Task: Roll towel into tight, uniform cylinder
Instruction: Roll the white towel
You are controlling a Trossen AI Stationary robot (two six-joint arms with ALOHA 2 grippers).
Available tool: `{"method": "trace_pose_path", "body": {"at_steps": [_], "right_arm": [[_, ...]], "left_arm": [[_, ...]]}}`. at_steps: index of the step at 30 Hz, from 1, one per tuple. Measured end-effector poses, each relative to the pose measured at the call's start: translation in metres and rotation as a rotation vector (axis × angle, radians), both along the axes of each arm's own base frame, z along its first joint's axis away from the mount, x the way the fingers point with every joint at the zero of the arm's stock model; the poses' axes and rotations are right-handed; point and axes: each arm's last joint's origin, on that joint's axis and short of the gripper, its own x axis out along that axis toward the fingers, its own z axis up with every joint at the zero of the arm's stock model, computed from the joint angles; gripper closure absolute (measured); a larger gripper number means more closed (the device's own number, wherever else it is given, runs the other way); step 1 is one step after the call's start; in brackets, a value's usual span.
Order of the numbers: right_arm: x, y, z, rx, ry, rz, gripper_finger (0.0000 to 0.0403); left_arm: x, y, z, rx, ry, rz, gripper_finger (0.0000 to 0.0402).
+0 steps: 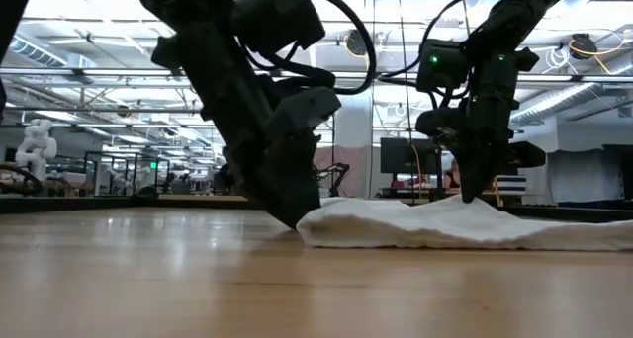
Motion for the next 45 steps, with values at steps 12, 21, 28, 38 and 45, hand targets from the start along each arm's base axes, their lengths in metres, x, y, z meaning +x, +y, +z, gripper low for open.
{"method": "trace_pose_path", "body": {"at_steps": [12, 21, 28, 38, 45], "right_arm": [[-0.001, 0.0, 0.0, -0.013, 0.01, 0.014, 0.0403], [0.0, -0.001, 0.0, -0.029, -0.001, 0.031, 0.0402], [0.0, -0.001, 0.0, -0.029, 0.002, 0.034, 0.0402], [0.0, 0.0, 0.0, -0.026, 0.002, 0.039, 0.0402], [0.0, 0.0, 0.0, -0.031, 0.004, 0.057, 0.0403]], "left_arm": [[-0.017, -0.012, 0.022, -0.088, 0.028, 0.131, 0.0247], [0.003, 0.019, 0.032, 0.228, -0.122, -0.264, 0.0247], [0.015, 0.054, 0.018, 0.171, -0.135, -0.314, 0.0247], [0.013, 0.068, 0.033, 0.147, -0.157, -0.26, 0.0296], [0.012, 0.068, 0.024, 0.137, -0.118, -0.272, 0.0317]]}}
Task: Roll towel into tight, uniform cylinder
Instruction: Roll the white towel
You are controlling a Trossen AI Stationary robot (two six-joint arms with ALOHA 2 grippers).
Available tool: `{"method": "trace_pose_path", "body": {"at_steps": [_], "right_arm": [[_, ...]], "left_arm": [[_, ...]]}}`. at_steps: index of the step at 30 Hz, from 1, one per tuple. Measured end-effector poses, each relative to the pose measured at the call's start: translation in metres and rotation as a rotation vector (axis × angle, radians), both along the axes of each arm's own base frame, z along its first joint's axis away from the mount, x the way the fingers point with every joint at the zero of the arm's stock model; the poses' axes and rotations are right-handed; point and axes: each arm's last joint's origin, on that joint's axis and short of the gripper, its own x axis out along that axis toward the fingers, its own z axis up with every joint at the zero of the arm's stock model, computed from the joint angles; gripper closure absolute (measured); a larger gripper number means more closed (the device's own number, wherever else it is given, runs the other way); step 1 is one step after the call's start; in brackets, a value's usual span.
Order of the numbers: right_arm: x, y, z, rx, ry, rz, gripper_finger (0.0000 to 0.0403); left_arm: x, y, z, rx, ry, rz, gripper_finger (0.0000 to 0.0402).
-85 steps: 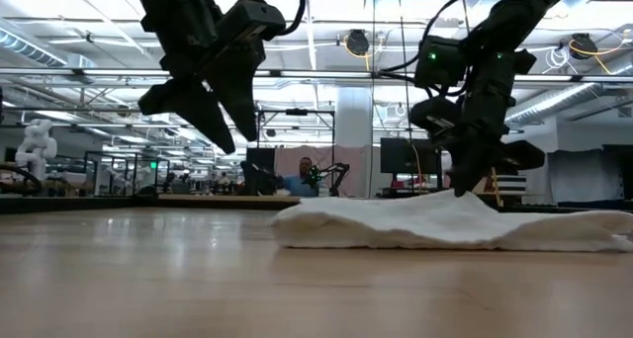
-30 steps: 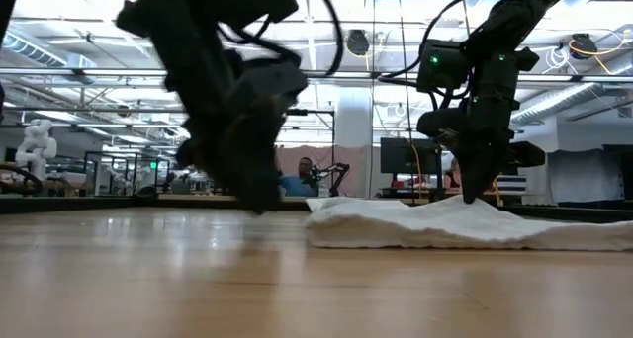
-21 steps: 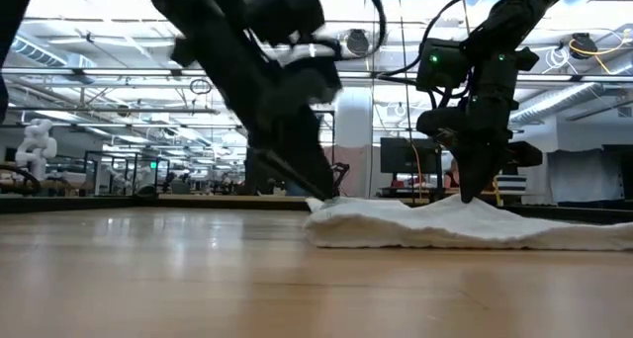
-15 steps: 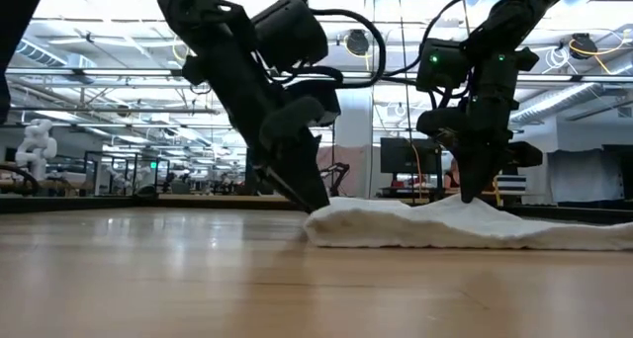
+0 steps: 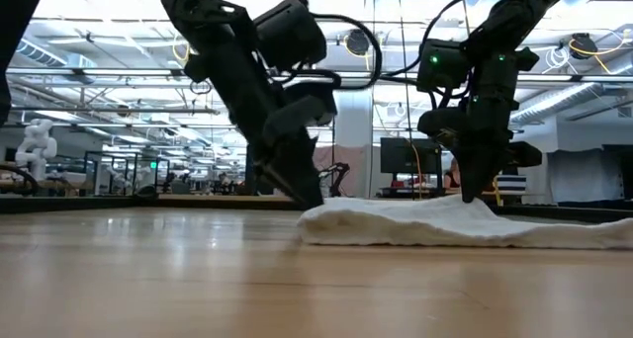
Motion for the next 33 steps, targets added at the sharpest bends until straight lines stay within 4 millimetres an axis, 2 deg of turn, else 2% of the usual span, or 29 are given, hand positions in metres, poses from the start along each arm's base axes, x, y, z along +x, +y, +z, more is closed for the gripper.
{"method": "trace_pose_path", "body": {"at_steps": [7, 13, 18, 23, 28, 33], "right_arm": [[-0.001, 0.001, 0.0, 0.013, 0.005, 0.007, 0.0403], [0.0, 0.001, 0.0, 0.015, -0.002, 0.014, 0.0403], [0.001, 0.0, 0.0, 0.012, -0.011, 0.014, 0.0403], [0.001, 0.0, 0.0, 0.015, -0.01, 0.013, 0.0403], [0.001, 0.001, 0.0, 0.017, -0.011, 0.009, 0.0403], [0.001, 0.001, 0.0, 0.017, -0.012, 0.007, 0.0403]], "left_arm": [[-0.003, -0.005, -0.002, -0.087, 0.044, -0.031, 0.0317], [0.003, -0.015, 0.0, -0.094, -0.032, -0.076, 0.0317], [0.004, -0.014, -0.006, -0.053, -0.019, -0.034, 0.0317], [-0.003, -0.012, -0.01, -0.135, 0.08, 0.112, 0.0317], [-0.008, -0.012, -0.003, -0.209, 0.103, 0.197, 0.0317], [-0.01, -0.021, 0.0, -0.25, 0.108, 0.23, 0.0317]]}}
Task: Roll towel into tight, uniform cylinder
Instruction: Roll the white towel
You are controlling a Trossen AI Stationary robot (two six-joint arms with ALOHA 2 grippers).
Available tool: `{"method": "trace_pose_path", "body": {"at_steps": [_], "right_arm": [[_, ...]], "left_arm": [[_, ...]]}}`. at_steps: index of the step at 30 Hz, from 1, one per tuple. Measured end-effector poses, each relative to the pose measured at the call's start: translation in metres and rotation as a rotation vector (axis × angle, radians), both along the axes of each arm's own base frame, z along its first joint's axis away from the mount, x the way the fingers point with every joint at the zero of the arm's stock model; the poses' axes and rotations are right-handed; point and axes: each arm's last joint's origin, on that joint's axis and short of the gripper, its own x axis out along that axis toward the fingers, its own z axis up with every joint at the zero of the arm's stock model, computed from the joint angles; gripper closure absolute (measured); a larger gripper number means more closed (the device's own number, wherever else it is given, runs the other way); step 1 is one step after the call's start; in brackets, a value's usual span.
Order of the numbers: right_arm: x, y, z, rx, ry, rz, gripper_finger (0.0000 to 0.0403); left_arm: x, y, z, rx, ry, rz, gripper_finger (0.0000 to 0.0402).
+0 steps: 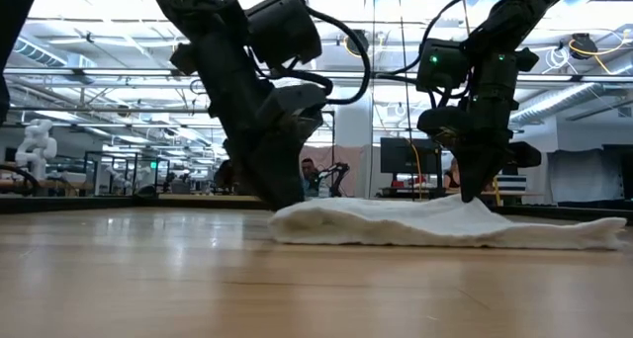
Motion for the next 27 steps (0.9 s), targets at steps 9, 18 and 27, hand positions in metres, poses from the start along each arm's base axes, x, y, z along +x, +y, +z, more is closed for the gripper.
{"method": "trace_pose_path", "body": {"at_steps": [9, 18, 27], "right_arm": [[0.0, 0.0, 0.0, -0.006, -0.003, 0.015, 0.0403], [0.0, 0.0, 0.0, -0.001, -0.003, 0.026, 0.0403], [-0.008, 0.003, 0.005, 0.018, 0.035, 0.046, 0.0403]], "left_arm": [[0.001, -0.018, -0.008, 0.101, -0.014, 0.089, 0.0317], [0.012, -0.024, -0.025, 0.114, -0.073, 0.077, 0.0378], [0.004, -0.044, -0.017, 0.114, -0.074, 0.156, 0.0399]]}}
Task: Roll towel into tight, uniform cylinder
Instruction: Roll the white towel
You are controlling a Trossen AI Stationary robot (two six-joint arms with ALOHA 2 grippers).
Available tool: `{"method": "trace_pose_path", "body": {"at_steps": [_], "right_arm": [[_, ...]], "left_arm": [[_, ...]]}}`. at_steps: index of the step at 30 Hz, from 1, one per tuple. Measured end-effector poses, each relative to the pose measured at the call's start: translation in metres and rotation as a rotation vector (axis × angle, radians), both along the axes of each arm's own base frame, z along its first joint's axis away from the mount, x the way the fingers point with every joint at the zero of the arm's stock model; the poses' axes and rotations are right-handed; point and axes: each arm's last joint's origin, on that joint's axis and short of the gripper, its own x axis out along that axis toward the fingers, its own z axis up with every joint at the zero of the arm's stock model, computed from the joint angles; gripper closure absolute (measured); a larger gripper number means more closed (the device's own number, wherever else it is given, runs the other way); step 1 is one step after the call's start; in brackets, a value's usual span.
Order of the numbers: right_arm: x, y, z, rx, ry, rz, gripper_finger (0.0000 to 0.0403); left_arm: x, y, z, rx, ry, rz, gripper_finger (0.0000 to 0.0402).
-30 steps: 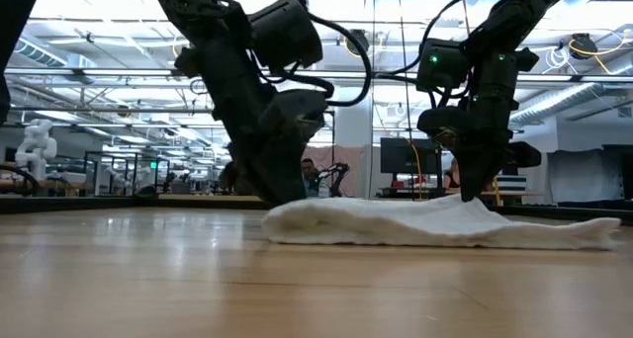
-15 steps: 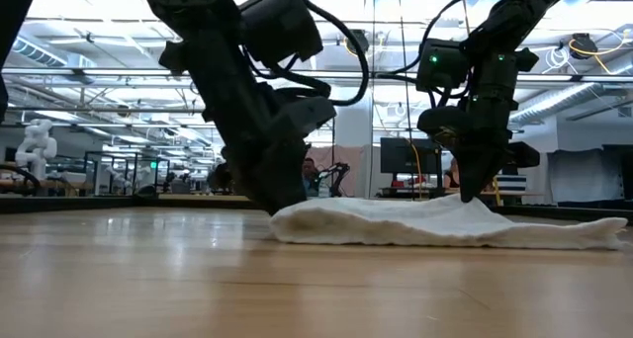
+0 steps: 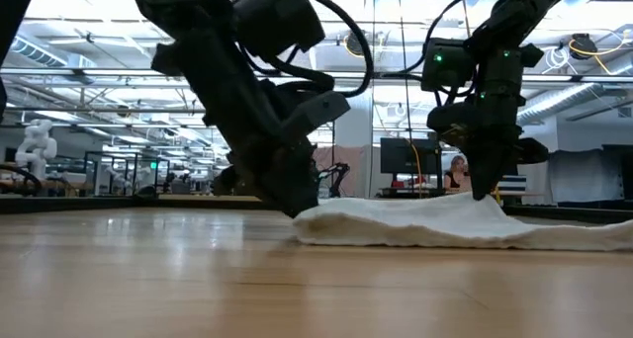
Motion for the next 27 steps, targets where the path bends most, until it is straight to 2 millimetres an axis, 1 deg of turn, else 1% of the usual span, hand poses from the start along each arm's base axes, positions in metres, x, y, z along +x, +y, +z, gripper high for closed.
{"method": "trace_pose_path", "body": {"at_steps": [3, 8, 11, 13, 17, 21, 25, 27], "right_arm": [[-0.002, 0.0, 0.004, -0.015, -0.014, -0.008, 0.0403], [-0.005, 0.001, 0.012, -0.021, -0.04, -0.044, 0.0403], [-0.005, 0.001, 0.012, -0.022, -0.04, -0.044, 0.0403], [-0.005, 0.001, 0.012, -0.024, -0.045, -0.04, 0.0403], [-0.002, 0.0, 0.013, -0.029, -0.069, -0.046, 0.0403], [-0.001, 0.0, 0.014, -0.03, -0.081, -0.05, 0.0403], [0.0, 0.003, 0.014, -0.002, -0.089, -0.048, 0.0403], [0.0, 0.006, 0.014, 0.027, -0.094, -0.035, 0.0403]], "left_arm": [[-0.004, -0.01, 0.004, -0.03, -0.011, 0.01, 0.04], [-0.009, -0.03, 0.006, -0.08, -0.02, 0.022, 0.04], [-0.012, -0.041, 0.006, -0.098, -0.029, 0.037, 0.0401], [-0.013, -0.045, 0.006, -0.093, -0.037, 0.052, 0.0401], [-0.014, -0.046, 0.007, -0.093, -0.044, 0.06, 0.0401], [-0.011, -0.042, 0.008, -0.12, -0.058, 0.074, 0.0395], [-0.005, -0.037, 0.022, -0.126, -0.135, 0.05, 0.0359], [-0.006, -0.034, 0.028, -0.126, -0.142, 0.054, 0.0338]]}}
